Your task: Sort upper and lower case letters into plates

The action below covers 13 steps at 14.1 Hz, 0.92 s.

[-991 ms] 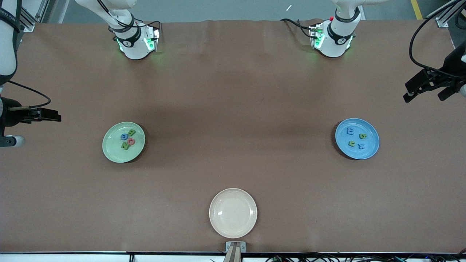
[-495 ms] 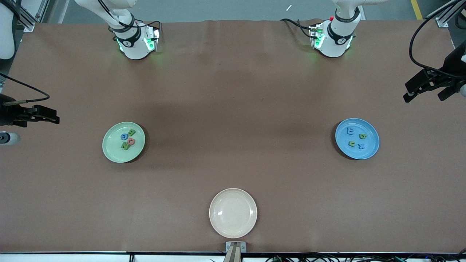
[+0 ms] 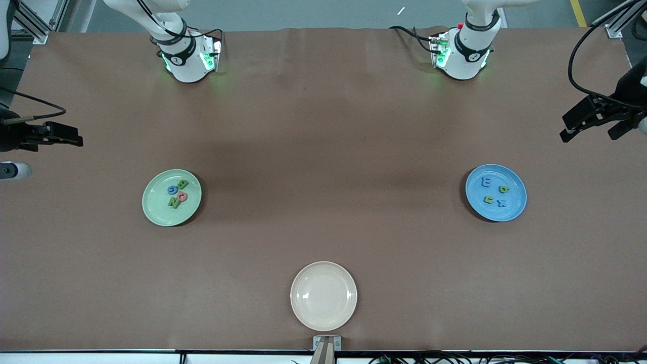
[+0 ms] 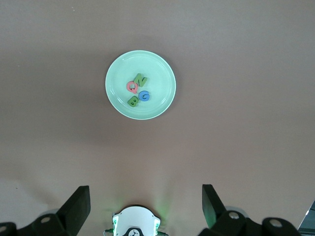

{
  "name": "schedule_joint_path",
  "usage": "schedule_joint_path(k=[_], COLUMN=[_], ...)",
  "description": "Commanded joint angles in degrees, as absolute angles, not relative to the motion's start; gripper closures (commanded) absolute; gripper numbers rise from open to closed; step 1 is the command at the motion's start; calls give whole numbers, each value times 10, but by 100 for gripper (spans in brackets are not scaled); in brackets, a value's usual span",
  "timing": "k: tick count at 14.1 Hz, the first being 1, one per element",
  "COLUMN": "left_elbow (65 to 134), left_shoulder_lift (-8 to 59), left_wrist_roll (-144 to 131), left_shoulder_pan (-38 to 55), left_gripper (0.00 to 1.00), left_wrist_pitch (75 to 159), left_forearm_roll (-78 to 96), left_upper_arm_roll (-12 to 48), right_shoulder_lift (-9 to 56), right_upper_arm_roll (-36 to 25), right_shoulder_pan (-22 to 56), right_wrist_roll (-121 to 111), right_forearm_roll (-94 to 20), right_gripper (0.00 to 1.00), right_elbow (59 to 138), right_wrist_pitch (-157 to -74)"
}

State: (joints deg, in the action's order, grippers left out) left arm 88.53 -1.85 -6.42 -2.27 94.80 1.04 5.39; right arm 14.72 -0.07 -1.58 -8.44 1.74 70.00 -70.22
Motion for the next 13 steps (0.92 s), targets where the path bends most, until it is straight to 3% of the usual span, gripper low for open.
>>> schedule_joint_path(k=[1, 3, 8, 13], left_elbow=[871, 871, 871, 870], left_shoulder_lift=[-13, -13, -13, -13], left_wrist_roll=[-62, -62, -62, -62], left_shoulder_pan=[-24, -24, -24, -25], left_gripper=[0, 0, 0, 0], left_wrist_pitch=[940, 940, 942, 943], left_forearm_roll=[13, 13, 13, 13], left_upper_arm_roll=[55, 55, 55, 55], right_shoulder_lift=[129, 120, 16, 1], right_upper_arm_roll=[0, -1, 0, -1], right_shoulder_pan=[-16, -16, -7, -2], right_wrist_roll=[-86, -85, -77, -53], right_forearm_roll=[-1, -9, -11, -12], right_gripper=[0, 0, 0, 0], right_elbow=[712, 727, 887, 902], right_wrist_pitch=[-704, -711, -823, -836])
